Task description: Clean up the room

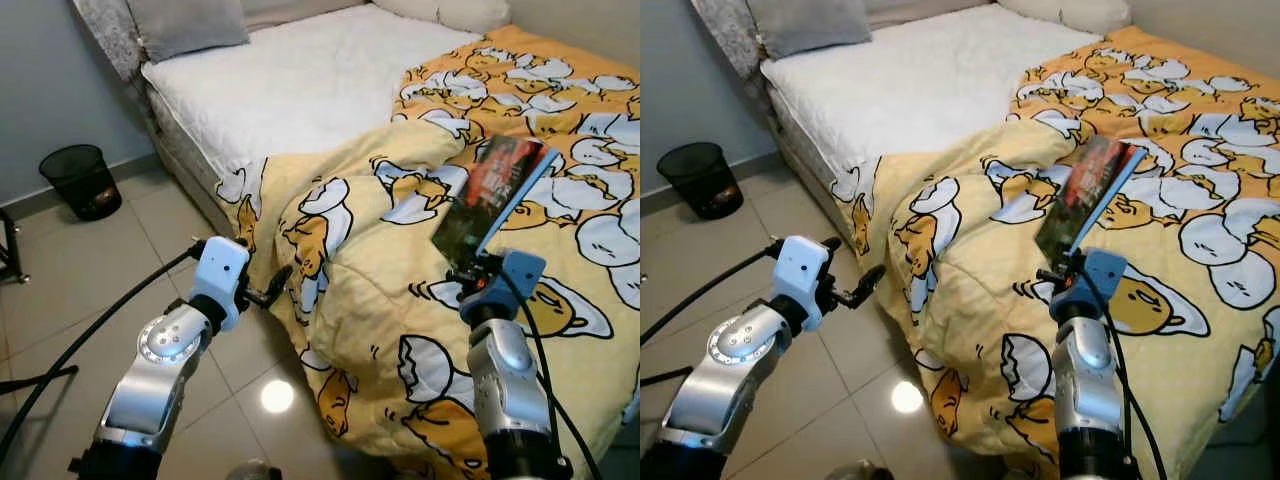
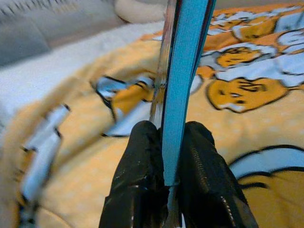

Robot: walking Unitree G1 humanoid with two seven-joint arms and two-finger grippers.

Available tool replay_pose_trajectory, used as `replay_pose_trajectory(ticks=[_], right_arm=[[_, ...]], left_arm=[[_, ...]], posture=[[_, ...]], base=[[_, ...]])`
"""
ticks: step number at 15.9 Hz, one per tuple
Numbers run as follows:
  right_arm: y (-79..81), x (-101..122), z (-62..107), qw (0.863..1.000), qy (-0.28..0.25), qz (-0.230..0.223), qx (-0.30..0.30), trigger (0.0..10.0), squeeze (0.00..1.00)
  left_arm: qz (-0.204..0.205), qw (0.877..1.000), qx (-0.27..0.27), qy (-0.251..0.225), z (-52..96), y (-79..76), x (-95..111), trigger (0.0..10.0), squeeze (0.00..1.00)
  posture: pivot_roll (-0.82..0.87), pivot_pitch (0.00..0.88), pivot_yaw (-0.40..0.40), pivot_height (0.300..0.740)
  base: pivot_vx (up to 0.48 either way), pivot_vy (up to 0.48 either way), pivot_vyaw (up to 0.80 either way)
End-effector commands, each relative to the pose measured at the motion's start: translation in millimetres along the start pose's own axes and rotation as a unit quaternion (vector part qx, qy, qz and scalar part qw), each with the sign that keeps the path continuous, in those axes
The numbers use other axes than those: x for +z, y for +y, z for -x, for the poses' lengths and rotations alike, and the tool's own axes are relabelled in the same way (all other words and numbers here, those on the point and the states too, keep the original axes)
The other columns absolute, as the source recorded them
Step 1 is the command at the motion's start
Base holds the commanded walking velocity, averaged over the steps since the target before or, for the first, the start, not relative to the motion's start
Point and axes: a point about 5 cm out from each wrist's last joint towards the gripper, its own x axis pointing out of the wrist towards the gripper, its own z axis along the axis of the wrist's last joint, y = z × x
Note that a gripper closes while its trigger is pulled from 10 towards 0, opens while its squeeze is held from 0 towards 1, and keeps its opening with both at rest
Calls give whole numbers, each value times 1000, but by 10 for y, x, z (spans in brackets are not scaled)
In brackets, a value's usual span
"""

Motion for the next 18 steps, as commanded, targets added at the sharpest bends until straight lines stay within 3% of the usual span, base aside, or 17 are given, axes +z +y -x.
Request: replay_pose_trajectory(ticks=[1,3,4,5,9,10,11,12,17,18], right_arm=[[8,95,4,999,-17,26,-14,10000,0],[39,178,8,999,-43,15,-15,10000,0],[86,179,6,999,-13,-7,29,10000,0],[83,189,6,999,-10,-14,28,10000,0],[71,205,43,999,-5,20,31,10000,0],[71,212,48,999,-1,19,30,10000,0],[76,209,59,999,8,16,29,10000,0],[83,210,75,999,8,18,28,10000,0],[192,208,25,999,28,-11,44,10000,0],[219,208,21,999,27,-7,46,10000,0]], left_arm=[[1,1000,16,-12,3,-7,33,10000,549],[4,1000,25,-18,2,-9,49,10000,533],[14,999,34,-20,21,-4,44,10000,533],[16,999,40,-20,29,8,45,10000,529],[38,997,63,-15,90,96,41,10000,529],[45,997,66,-14,99,103,40,10000,490],[49,997,64,-15,110,102,46,10000,63],[40,997,59,-16,117,98,53,10000,0],[20,998,58,-8,61,150,99,10000,0],[31,998,60,-9,43,168,118,10000,0]], posture=[[33,0,4,740],[46,0,-7,740],[58,0,-19,740],[66,0,-24,740],[69,0,-32,740],[62,0,-33,740],[55,0,-35,740],[45,0,-33,740],[52,0,-11,740],[49,0,-6,740]], base=[[0,0,-800],[0,0,-800],[0,0,-800],[0,0,-800],[0,0,-800],[0,0,-800],[0,0,-800],[0,0,-800],[0,106,-800],[0,0,-800]])
